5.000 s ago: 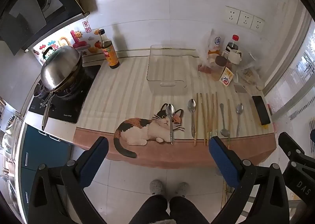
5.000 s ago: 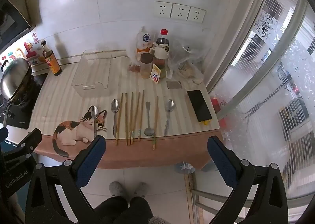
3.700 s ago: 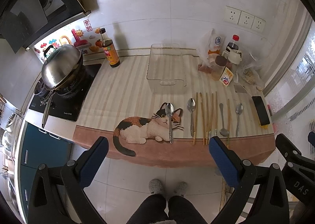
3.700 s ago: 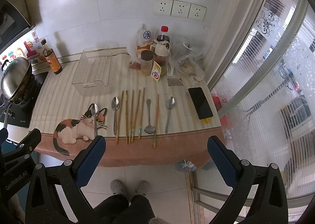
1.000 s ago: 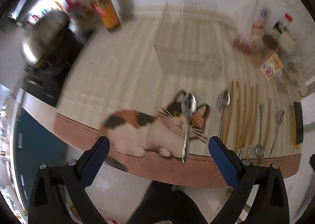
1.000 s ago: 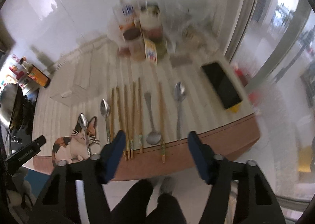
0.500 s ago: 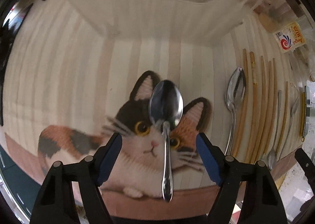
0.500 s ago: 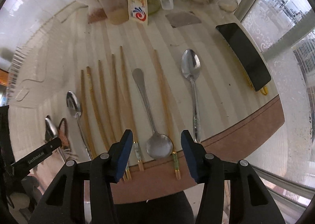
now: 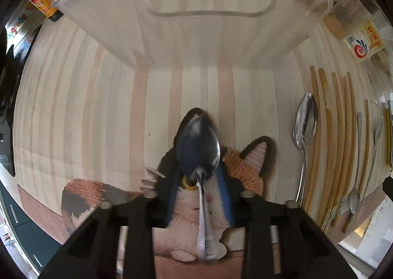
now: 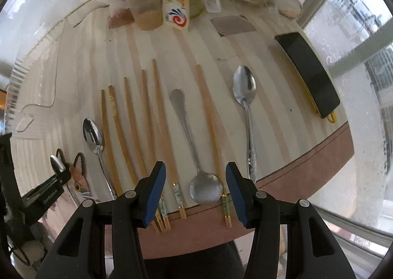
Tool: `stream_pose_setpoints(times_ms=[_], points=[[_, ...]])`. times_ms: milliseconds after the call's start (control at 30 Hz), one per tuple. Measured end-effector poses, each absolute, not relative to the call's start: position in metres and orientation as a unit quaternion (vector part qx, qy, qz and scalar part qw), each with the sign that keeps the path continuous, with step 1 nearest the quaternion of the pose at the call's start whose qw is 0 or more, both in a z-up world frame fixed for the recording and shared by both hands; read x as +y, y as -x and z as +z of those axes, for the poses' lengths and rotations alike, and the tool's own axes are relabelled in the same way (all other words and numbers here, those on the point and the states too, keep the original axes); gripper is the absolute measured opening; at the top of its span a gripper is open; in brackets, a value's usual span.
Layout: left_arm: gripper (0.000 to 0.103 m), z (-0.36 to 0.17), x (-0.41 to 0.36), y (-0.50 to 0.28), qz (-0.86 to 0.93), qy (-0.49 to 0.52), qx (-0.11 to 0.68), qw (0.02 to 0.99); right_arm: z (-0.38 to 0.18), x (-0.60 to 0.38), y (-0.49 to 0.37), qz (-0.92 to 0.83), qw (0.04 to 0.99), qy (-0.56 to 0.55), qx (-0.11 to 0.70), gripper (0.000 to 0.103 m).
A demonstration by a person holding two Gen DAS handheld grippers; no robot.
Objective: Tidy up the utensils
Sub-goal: 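Lower the left gripper onto the steel spoon on the cat mat and close, then grasp the small steel spoon among the chopsticks with the right gripper while the left holds its spoon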
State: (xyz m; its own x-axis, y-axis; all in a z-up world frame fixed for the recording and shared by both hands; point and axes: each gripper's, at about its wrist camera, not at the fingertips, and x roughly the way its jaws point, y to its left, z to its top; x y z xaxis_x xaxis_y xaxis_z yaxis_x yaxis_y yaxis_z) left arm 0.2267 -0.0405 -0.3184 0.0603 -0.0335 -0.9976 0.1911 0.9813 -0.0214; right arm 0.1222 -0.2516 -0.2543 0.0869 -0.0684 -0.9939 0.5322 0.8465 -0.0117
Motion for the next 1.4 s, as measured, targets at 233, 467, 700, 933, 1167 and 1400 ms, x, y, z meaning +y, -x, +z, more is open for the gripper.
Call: stream_pose_setpoints(times_ms=[233,467,700,933,1167,1400], points=[[0.006,-0.311,-0.033,-0.219,-0.074,-0.058,0.685,0.723,-0.278,-0.274,-0.112,-0.185,0.684,-0.228,0.668,0.053],[0.008,-0.32,-0.024,-0.217,-0.074,-0.029,0.693,0.717,-0.307,-0.267,-0.119,-0.144,0.669,-0.205,0.7,0.048],[0.028,-0.323,0.001,-0.208,-0.068,0.004,0.71,0.701,-0.332,-0.259,-0.117,-0.124,0.656,-0.161,0.727,0.042],[0.03,-0.322,0.018,-0.19,-0.052,0.008,0.716,0.696,-0.323,-0.242,-0.123,-0.128,0.671,-0.114,0.722,0.015],[0.03,-0.318,0.028,-0.183,-0.042,0.013,0.719,0.694,-0.303,-0.27,-0.124,-0.056,0.673,-0.233,0.699,0.006],[0.03,-0.322,0.027,-0.185,-0.036,0.008,0.718,0.695,-0.289,-0.302,-0.118,-0.096,0.697,-0.235,0.671,0.034]])
